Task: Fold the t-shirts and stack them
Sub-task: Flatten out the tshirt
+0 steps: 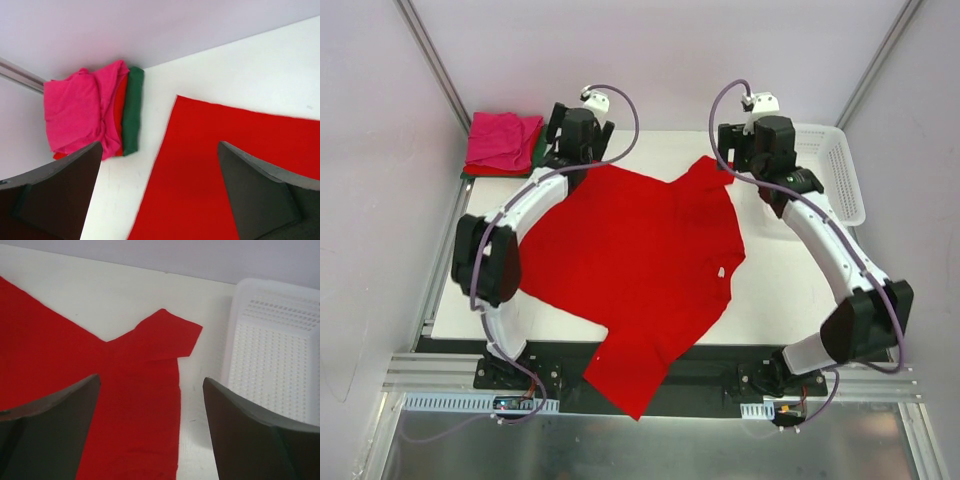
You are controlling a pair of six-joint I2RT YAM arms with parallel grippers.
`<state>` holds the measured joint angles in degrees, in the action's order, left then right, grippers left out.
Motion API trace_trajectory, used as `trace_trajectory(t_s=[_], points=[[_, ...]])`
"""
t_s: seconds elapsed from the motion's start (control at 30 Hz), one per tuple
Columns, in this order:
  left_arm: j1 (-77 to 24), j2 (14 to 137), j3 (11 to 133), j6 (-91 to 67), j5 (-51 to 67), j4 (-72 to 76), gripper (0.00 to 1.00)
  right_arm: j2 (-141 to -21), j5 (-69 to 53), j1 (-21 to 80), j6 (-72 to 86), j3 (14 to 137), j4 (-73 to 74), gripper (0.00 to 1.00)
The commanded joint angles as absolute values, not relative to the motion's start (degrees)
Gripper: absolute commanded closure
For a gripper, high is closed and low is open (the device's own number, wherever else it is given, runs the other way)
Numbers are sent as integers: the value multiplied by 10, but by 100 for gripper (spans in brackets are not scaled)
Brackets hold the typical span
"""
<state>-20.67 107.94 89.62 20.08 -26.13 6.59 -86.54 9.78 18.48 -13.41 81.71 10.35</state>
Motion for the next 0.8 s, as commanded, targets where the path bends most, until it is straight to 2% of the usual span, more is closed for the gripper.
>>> trace_trajectory(t_s=[0.0,0.03,0.1,0.13,0.2,0.23,0.3,0.4,0.5,0.7,0.73,0.77], points=[[-236,983,788,130,-262,51,1,-789,55,208,-92,752,166,19],[-241,973,769,120,-261,51,1,-780,41,213,-84,740,180,30],[-249,953,726,92,-259,45,1,-752,31,228,-65,696,189,45],[-250,948,715,84,-260,39,1,-745,26,235,-62,682,196,60],[-253,940,687,60,-252,33,1,-731,32,256,-42,638,200,75],[-253,940,679,55,-247,34,1,-723,34,263,-36,623,199,88],[-253,948,672,49,-241,33,6,-720,41,288,-25,601,200,96],[-252,982,686,52,-231,26,16,-729,53,318,-3,567,196,99],[-253,1022,717,57,-221,15,21,-753,63,345,13,549,192,99],[-253,1096,782,76,-218,3,40,-822,55,381,27,546,164,99],[-253,1112,791,78,-218,3,45,-832,51,384,30,549,161,99],[-253,1121,799,82,-218,3,63,-842,47,386,33,558,159,99]])
